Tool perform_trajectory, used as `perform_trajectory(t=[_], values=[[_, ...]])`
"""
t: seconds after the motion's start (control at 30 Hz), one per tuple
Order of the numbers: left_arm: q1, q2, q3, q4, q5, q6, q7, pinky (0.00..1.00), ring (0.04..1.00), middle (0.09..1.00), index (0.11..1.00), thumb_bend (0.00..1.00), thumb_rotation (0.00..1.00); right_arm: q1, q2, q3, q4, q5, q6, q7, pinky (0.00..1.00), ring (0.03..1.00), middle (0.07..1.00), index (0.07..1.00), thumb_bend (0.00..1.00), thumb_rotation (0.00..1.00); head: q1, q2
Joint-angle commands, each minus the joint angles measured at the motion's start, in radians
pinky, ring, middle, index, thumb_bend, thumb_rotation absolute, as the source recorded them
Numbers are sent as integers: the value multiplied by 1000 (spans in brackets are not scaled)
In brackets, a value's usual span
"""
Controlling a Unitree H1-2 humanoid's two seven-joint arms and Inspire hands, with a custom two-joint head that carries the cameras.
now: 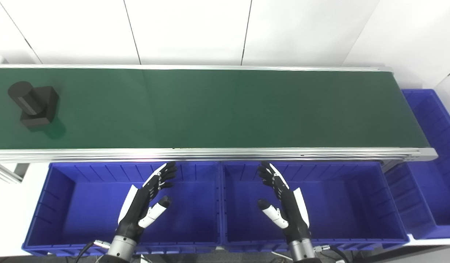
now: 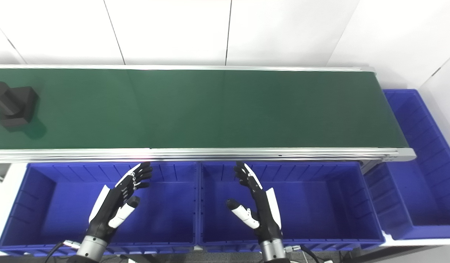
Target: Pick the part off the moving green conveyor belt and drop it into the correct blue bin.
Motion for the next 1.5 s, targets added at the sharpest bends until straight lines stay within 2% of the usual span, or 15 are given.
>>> perform_trajectory(t=[0.0,1.33,1.47], values=[[-17,1,6,-25,0,-30,3,785,849,873,879,718,893,-5,4,3,-24,-1,-47,-10,824,853,860,904,890,862,0,0],[-18,0,10,-33,-3,-30,-5,780,843,869,875,722,873,-3,14,-12,-22,-20,-47,-9,830,852,857,902,889,841,2,-2],[-18,5,1,-35,16,-30,19,773,839,865,875,728,876,-7,11,-8,-16,-17,-47,-11,824,848,856,901,886,832,4,-6]])
